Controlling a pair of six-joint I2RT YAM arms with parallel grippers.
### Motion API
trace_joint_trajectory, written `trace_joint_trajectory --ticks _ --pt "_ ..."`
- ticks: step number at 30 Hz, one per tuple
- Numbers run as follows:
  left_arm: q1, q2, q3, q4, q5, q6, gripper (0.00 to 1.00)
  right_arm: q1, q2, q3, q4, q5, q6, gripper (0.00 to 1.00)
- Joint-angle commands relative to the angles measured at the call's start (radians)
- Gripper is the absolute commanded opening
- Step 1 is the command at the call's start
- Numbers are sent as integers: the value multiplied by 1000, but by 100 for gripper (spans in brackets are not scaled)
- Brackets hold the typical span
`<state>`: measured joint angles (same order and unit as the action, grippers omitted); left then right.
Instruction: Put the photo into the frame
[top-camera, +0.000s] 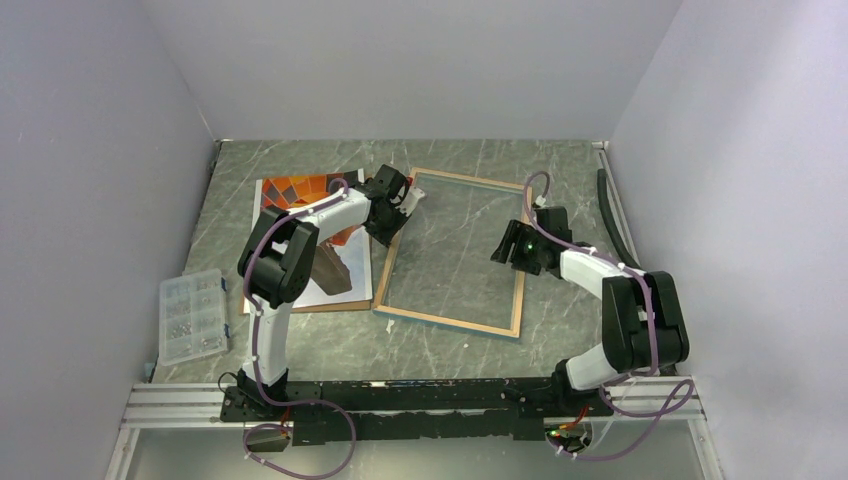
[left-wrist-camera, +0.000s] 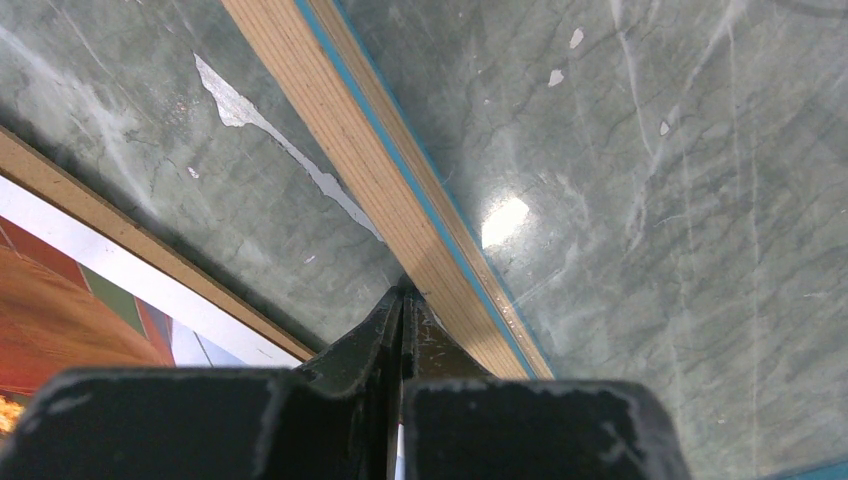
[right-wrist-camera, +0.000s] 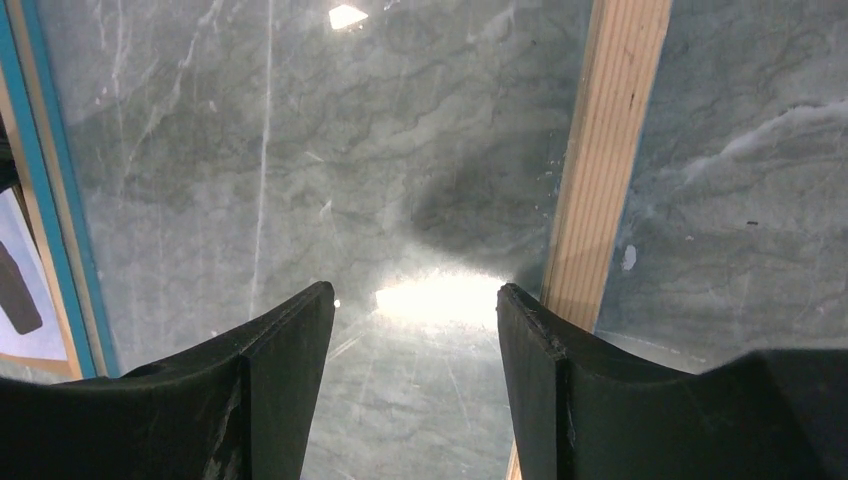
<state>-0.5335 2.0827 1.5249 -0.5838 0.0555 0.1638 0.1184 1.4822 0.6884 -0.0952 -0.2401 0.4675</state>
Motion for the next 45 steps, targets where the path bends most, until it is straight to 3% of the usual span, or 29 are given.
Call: trace_joint_trajectory --ticks 1,23,31,33,36,39,42,45 --pt "-19 -23 -19 -31 61 2 7 -3 30 35 29 34 -8 64" --pt "-27 -29 -33 -48 152 -33 5 -54 8 141 -77 51 -60 66" --pt "-19 -77 87 -162 153 -28 7 -29 -14 237 -118 91 -39 67" --pt "19 -106 144 -213 141 -17 14 39 -23 281 -131 135 -27 69" --pt "139 -133 260 -299 153 -10 43 150 6 374 -134 134 22 71" --pt "293 -142 361 -373 129 31 61 301 69 484 -138 169 50 74" --pt "450 -146 393 -421 84 99 67 443 198 624 -160 188 61 77" --pt "597 -155 346 -413 -10 159 72 550 337 765 -176 152 72 88"
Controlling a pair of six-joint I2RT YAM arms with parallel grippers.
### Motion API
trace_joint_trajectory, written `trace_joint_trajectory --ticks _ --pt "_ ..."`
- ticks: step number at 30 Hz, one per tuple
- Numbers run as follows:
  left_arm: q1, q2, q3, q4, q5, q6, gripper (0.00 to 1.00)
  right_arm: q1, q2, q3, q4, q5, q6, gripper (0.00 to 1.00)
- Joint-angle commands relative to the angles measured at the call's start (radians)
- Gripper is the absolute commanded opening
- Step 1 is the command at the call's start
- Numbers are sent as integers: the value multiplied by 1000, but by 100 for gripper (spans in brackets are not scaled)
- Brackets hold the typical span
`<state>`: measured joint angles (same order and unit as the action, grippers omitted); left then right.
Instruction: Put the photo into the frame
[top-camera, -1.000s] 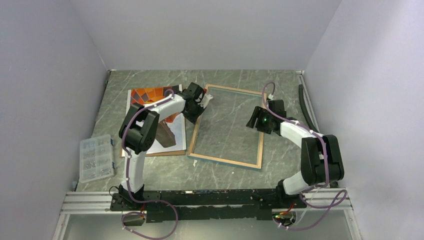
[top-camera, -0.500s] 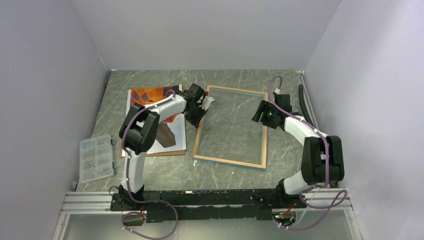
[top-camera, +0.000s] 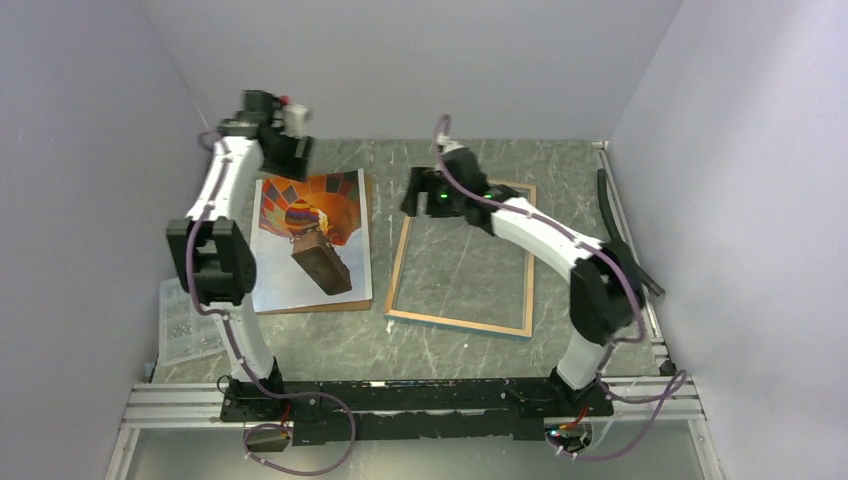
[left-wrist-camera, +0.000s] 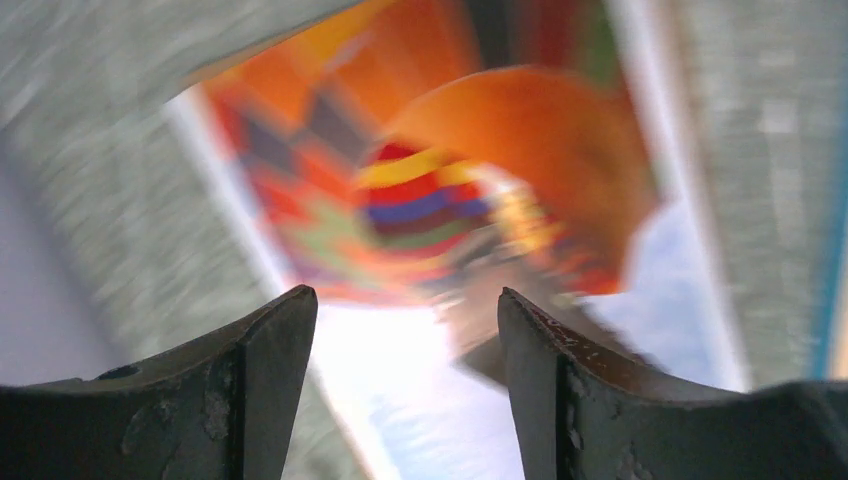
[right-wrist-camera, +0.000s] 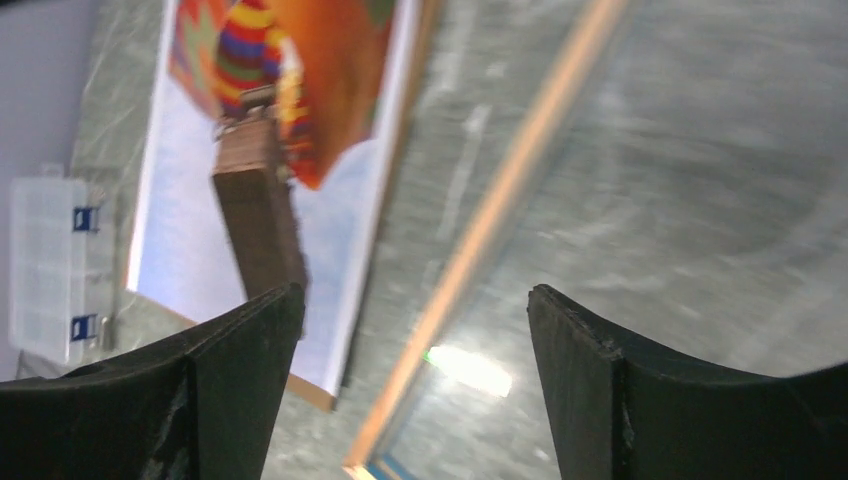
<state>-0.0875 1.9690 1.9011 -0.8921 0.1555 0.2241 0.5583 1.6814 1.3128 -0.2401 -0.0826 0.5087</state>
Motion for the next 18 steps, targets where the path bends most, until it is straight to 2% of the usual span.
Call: trace_joint_trajectory --ticks 1,7,11,18 --pt "188 -47 -56 -90 -135 115 72 150 186 187 -38 -21 34 89" --pt "333 -54 -223 32 -279 174 59 245 382 326 -37 -140 96 84" --pt "340 -75 -363 159 -374 213 52 259 412 305 -18 -173 134 79" --pt "341 -50 -477 249 -431 221 45 259 419 256 -16 -183 150 72"
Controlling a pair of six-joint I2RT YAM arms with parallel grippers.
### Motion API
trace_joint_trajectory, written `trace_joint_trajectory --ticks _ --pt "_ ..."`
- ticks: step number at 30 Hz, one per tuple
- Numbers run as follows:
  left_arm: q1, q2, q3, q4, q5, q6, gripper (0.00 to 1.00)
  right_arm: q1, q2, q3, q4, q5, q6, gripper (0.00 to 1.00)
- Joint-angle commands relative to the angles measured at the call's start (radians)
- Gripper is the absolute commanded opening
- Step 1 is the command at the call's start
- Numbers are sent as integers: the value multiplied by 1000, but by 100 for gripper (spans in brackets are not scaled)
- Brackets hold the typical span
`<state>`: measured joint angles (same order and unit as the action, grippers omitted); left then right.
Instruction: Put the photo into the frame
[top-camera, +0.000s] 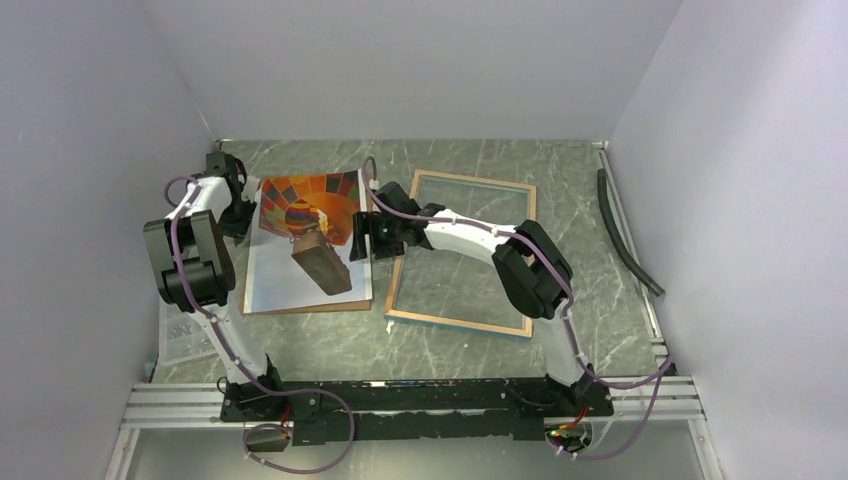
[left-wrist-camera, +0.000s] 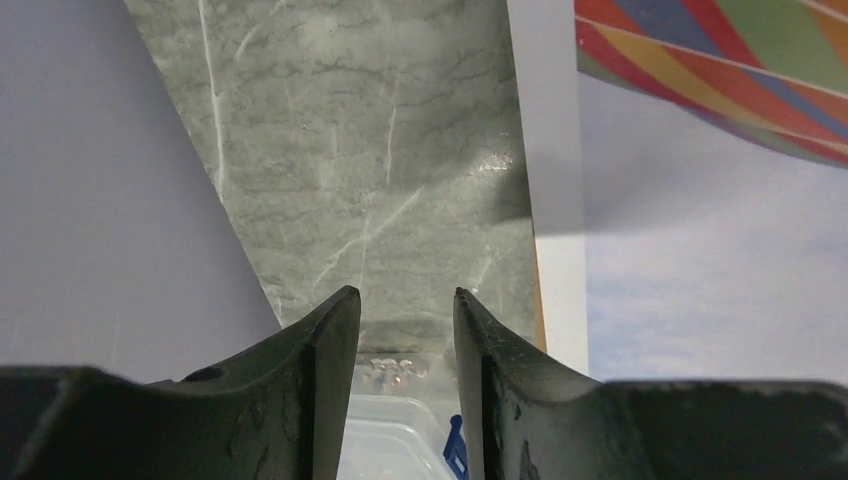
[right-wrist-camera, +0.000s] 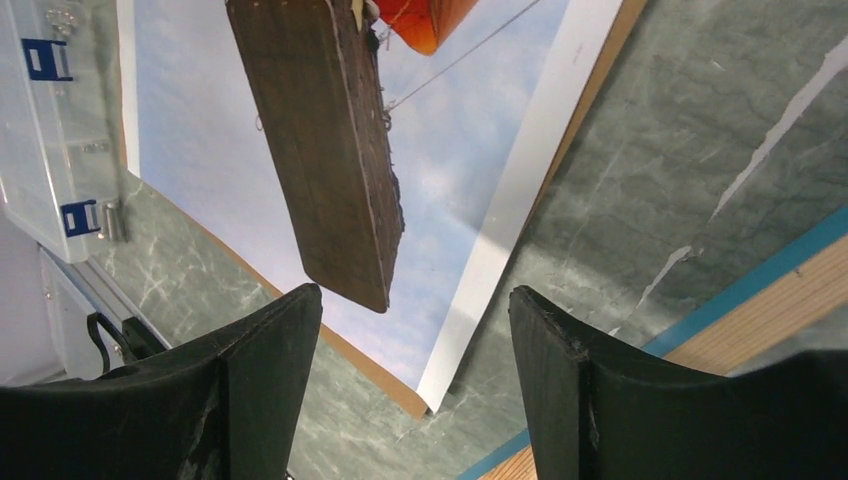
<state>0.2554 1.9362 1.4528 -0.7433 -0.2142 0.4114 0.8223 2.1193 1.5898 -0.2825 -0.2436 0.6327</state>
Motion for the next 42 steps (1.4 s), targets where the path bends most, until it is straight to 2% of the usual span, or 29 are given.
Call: trace_joint_trajectory --ticks 1,6,14,19,29,42 --pt "-2 -13 -38 103 -57 32 44 -5 -14 -27 31 -32 28 71" --pt "-2 -4 -82 110 -12 9 42 -3 38 -16 7 -63 20 67" --pt "-4 -3 -128 98 74 -12 37 -4 56 -58 66 -148 67 57" --pt "-3 -4 -141 85 121 -29 34 -5 36 -75 86 -177 86 50" --pt "-27 -29 -180 104 123 -36 29 -18 -37 -105 197 -272 169 33" --pt "-48 -45 -188 110 114 -40 27 -26 -75 -116 191 -265 159 32"
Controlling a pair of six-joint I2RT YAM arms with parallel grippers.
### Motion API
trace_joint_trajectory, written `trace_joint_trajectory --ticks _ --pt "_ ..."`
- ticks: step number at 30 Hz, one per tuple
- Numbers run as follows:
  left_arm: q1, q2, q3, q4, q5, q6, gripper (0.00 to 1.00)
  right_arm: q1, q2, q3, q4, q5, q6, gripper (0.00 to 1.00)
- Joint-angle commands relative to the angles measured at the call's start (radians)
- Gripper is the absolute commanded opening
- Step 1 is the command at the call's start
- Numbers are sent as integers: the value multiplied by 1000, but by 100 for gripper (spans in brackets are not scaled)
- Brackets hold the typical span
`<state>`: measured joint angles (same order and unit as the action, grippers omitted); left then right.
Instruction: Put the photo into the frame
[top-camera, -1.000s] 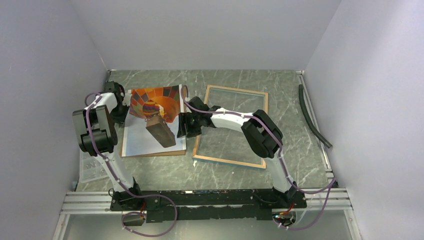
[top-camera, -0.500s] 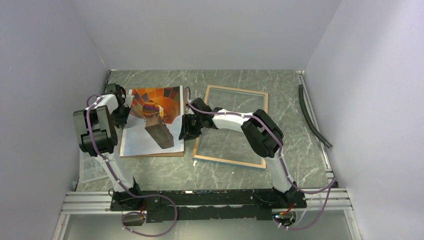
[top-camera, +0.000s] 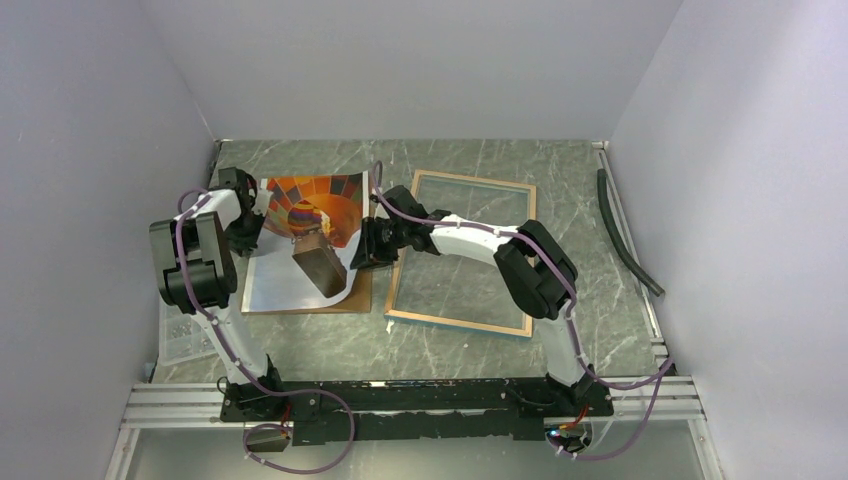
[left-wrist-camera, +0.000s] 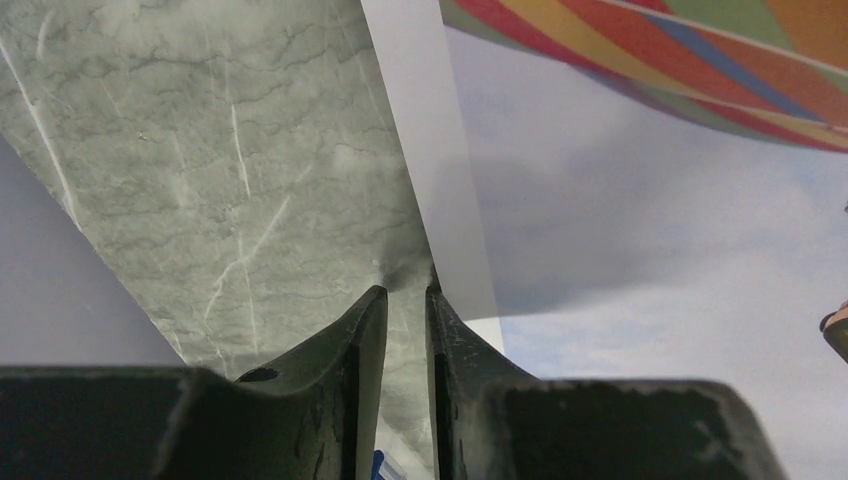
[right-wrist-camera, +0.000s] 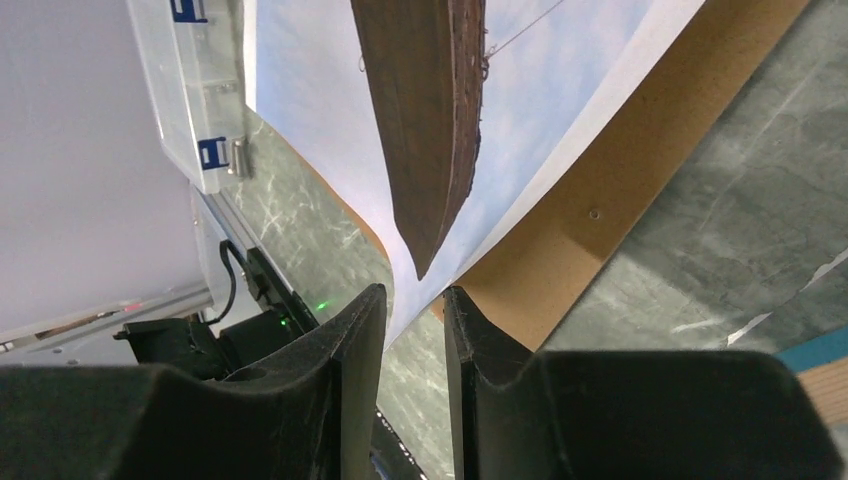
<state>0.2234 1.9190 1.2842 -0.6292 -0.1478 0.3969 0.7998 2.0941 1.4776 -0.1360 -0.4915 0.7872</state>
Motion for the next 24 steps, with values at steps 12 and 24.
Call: trace_joint_trajectory --ticks 12,24 --pt "-18 -49 -26 -1 50 -28 25 -19 -47 -119 89 -29 86 50" --pt "-18 -61 -45 7 65 -34 23 -40 -32 -210 317 -123 250 38"
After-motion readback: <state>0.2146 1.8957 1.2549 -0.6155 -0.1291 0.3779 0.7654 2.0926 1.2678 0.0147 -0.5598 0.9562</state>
